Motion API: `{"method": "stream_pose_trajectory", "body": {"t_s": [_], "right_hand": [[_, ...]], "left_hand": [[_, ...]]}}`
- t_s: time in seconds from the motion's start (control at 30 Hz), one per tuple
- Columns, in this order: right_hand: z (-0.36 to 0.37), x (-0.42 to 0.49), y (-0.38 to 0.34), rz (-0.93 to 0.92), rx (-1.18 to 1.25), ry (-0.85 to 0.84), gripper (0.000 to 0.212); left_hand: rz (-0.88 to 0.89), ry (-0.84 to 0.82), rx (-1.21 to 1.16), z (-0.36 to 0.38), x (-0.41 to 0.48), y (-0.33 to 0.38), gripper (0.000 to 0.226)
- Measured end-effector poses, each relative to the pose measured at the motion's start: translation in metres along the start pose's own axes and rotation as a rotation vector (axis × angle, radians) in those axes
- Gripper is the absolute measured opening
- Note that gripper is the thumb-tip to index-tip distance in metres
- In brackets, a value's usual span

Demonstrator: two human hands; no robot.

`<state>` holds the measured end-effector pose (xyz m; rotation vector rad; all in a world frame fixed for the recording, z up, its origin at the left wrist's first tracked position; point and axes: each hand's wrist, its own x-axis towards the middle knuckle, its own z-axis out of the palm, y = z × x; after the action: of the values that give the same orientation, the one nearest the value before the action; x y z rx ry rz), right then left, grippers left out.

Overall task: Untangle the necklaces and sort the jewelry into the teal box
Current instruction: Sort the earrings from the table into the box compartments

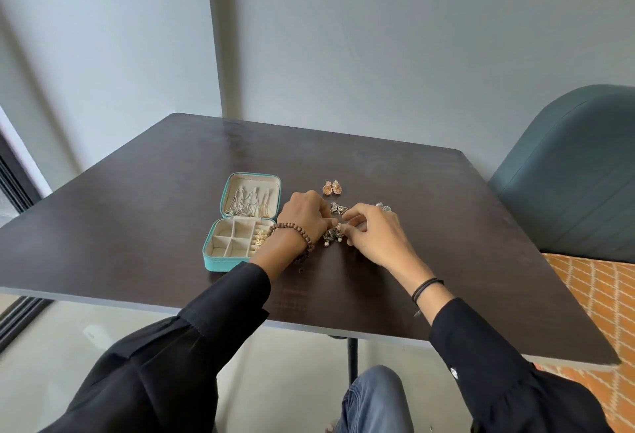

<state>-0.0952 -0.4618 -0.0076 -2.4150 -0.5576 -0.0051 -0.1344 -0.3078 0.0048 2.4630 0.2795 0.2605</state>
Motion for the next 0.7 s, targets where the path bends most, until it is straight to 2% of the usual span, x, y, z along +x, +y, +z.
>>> {"method": "stream_pose_trajectory", "body": {"t_s": [0.2,0.4,0.57,0.7], "right_hand": [[-0.025,-0.018,0.014,-0.019,0.107,0.108,0.008],[-0.049,-0.033,0.043,0.009,0.141,0.215,0.009],[-0.051,-0.036,0.071,0.087,0.123,0.211,0.009],[-0.044,-0.034,0.083,0.094,0.116,0.176,0.015]], "left_hand": [[0.036,0.084,0.102,-0.003,-0.013,0.009,0.007],[0.143,0.032,-0.009,0.017,-0.033,0.034,0.013],[0.185,-0.002,-0.061,0.06,-0.041,0.048,0.021],[0.19,0.01,-0.093,0.084,-0.041,0.052,0.037]]}}
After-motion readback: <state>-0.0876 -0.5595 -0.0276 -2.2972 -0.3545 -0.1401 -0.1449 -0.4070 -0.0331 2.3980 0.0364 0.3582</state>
